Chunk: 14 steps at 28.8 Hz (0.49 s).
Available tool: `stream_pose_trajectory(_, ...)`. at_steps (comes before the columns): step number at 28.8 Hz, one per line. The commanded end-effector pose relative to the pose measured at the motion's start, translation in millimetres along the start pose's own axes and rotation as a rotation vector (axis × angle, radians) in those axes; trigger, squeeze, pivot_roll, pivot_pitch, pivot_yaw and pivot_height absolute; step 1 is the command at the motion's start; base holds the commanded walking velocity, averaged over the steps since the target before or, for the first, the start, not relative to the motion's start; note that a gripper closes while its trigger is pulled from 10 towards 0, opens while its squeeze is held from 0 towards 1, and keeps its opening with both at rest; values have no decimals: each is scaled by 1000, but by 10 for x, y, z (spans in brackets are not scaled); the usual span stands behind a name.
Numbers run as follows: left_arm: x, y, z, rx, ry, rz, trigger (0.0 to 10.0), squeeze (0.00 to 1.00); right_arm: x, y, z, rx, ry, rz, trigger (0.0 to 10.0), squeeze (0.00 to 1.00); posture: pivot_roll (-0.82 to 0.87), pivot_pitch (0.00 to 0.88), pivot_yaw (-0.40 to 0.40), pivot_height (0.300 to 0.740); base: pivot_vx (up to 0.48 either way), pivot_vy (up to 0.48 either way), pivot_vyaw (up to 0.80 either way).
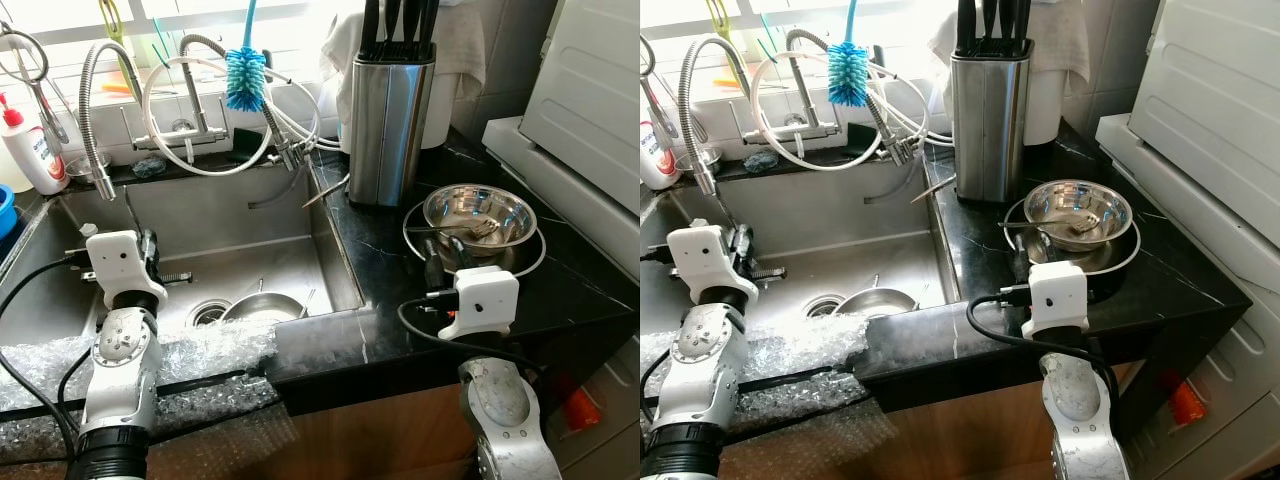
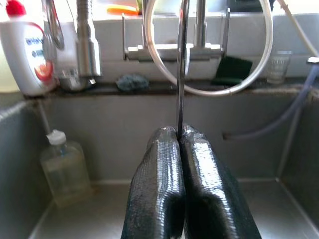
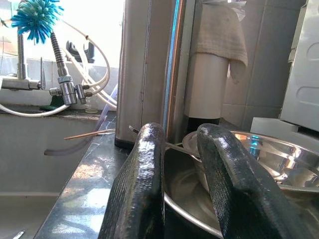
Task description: Kitchen organization
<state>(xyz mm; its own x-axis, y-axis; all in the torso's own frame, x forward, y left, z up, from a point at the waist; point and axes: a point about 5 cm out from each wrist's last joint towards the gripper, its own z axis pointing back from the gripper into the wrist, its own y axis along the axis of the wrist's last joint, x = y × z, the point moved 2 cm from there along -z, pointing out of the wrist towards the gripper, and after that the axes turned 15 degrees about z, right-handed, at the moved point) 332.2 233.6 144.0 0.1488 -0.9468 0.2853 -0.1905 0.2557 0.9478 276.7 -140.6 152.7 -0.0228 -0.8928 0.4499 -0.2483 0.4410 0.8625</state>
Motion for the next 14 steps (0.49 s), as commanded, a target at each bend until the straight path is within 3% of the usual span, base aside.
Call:
stream_pose_trajectory(1, -32, -94, -13, -52, 16, 37, 10000, 0, -12, -6, -7, -6, 6, -4, 10000, 0, -82, 0, 83, 740, 0, 0, 0)
stream_pose_trajectory(4, -35, -134, -10, -67, 17, 51, 10000, 0, -11, -8, -9, -7, 5, -4, 10000, 0, -82, 0, 84, 740, 0, 0, 0)
stream_pose_trajectory(5, -26, -162, -7, -79, 9, 52, 10000, 318, -13, -6, -12, -7, 4, -5, 10000, 0, -79, 0, 83, 740, 0, 0, 0)
stream_pose_trajectory(6, -14, -191, -2, -93, 1, 56, 10000, 1000, -20, -5, -18, -7, 5, -6, 10000, 0, -79, 0, 83, 740, 0, 0, 0)
stream_pose_trajectory(14, 32, -262, 16, -122, -25, 64, 10000, 1000, -51, 1, -35, -6, 14, -10, 10000, 0, -78, 0, 85, 740, 0, 0, 0)
